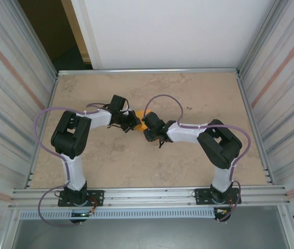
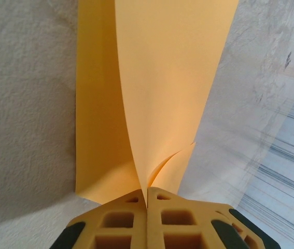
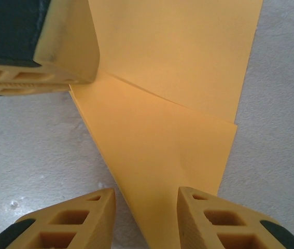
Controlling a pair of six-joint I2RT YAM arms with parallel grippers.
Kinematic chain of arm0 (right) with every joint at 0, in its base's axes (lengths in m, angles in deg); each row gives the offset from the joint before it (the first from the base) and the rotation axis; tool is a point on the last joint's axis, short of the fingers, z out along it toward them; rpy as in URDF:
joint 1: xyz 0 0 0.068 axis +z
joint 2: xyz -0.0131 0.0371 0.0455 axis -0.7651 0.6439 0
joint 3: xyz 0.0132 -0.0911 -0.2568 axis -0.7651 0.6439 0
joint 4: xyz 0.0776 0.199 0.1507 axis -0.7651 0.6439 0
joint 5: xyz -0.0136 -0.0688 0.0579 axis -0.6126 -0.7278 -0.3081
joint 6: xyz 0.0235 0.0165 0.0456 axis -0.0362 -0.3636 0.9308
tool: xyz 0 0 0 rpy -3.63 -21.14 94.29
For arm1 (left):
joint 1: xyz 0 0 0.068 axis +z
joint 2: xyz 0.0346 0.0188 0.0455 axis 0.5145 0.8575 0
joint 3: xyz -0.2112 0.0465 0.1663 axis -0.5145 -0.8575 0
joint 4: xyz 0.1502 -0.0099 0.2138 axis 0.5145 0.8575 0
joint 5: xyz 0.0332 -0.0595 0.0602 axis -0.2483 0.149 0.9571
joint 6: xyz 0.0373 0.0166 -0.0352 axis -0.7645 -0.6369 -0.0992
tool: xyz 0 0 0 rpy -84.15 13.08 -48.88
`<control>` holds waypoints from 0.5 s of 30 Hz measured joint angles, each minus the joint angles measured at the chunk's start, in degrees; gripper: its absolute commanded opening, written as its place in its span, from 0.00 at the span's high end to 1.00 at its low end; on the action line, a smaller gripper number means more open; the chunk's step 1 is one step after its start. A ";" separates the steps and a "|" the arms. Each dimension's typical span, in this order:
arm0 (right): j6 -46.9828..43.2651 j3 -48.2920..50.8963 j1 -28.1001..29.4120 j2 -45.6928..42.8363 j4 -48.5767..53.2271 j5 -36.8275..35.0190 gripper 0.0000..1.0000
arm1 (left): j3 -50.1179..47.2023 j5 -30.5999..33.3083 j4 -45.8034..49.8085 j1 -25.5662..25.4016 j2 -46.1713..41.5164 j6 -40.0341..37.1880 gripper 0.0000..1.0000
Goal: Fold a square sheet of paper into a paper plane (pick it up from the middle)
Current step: Fourth fold the wing at the center of the table.
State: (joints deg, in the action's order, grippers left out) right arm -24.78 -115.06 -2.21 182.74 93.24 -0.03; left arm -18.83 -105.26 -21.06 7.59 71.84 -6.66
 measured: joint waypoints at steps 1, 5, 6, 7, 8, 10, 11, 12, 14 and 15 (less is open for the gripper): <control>-0.07 -0.11 0.09 0.17 0.04 -0.17 0.64 | 0.02 0.00 0.07 0.00 -0.11 0.00 0.93; -0.26 -0.76 0.35 0.85 0.00 -0.72 0.64 | 0.31 0.00 0.39 0.00 -0.33 0.00 0.93; -0.39 -0.79 0.35 0.87 0.02 -1.01 0.64 | 0.42 -0.02 0.55 0.00 -0.35 0.00 0.92; -0.50 -0.79 0.44 0.92 0.02 -1.31 0.65 | 0.48 -0.02 0.59 0.00 -0.35 0.00 0.92; -0.70 -0.85 0.46 1.03 0.04 -1.64 0.65 | 0.59 -0.02 0.83 0.00 -0.35 0.00 0.92; -0.90 -0.92 0.46 1.22 0.04 -1.97 0.66 | 0.74 0.00 1.25 0.00 -0.35 0.00 0.92; -1.03 -0.96 0.46 1.38 0.04 -2.12 0.67 | 0.83 -0.02 1.44 0.00 -0.35 0.00 0.92; -1.07 -1.05 0.46 1.51 0.07 -2.32 0.67 | 0.94 0.00 1.64 0.00 -0.35 0.00 0.92; -1.09 -1.25 0.46 1.73 0.26 -2.67 0.69 | 1.09 0.00 1.66 0.00 -0.35 0.00 0.92; -1.14 -1.44 0.46 1.84 0.44 -2.89 0.70 | 1.14 0.00 1.66 0.00 -0.35 0.00 0.92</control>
State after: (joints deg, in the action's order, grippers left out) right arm -25.91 -116.51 -1.75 184.58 93.67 -2.91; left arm -17.69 -105.26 -19.40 7.59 71.49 -6.66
